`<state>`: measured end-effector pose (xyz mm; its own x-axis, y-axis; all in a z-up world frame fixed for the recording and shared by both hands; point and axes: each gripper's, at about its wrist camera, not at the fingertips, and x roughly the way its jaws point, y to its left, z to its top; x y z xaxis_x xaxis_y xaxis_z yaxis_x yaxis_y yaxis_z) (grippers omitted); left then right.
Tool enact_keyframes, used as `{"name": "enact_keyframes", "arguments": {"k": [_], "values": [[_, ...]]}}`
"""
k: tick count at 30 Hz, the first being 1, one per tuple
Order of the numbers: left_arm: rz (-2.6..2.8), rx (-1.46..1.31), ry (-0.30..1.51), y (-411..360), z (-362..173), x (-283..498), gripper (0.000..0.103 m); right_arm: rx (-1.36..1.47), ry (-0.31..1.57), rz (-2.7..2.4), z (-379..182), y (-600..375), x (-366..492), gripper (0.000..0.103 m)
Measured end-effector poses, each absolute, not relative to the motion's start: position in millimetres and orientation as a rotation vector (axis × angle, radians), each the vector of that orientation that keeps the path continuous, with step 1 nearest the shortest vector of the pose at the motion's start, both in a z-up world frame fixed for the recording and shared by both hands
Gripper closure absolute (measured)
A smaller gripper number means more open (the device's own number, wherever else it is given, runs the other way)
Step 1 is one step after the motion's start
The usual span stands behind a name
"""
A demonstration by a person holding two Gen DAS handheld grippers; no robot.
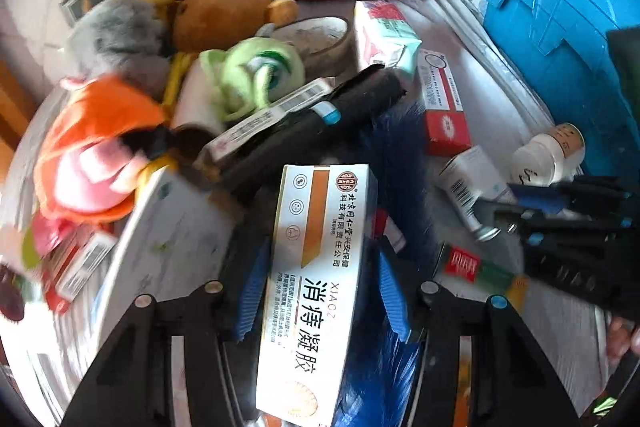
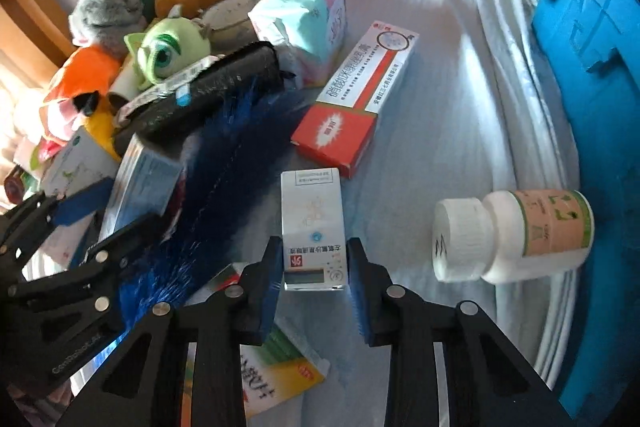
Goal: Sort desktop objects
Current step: 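Grasp the orange-white gel box with left tool while right grasps small white medicine box, then lift and carry both boxes over the blue bin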
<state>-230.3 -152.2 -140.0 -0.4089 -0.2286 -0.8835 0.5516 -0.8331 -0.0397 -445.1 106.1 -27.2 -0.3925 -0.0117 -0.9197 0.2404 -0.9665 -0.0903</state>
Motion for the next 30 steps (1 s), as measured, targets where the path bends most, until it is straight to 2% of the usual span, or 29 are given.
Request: {"name": "enact_keyframes", "arguments": {"k": [6,16,21,30], "values": [[-2.285,1.173,0.483,-140.9,-91.0,-199.9,0.053,1.501,0.367,-2.515,12.3,92.6,-417.9,0.072],[-2.356,0.874,0.346,-99.9,8.8,-165.8,0.054,1.134,0.406,-2.641,112.3,63.4,-355.4,0.072],[-2.43,0.731,0.275,-65.0,58.0,-151.9,0.054,0.965,0.408,-2.715,163.4,72.7,-311.8,0.072],[-2.55,0.552,0.181,2.9,115.8,-165.8,0.054,0.745,0.402,-2.878,230.9,114.4,-249.4,0.072]]}}
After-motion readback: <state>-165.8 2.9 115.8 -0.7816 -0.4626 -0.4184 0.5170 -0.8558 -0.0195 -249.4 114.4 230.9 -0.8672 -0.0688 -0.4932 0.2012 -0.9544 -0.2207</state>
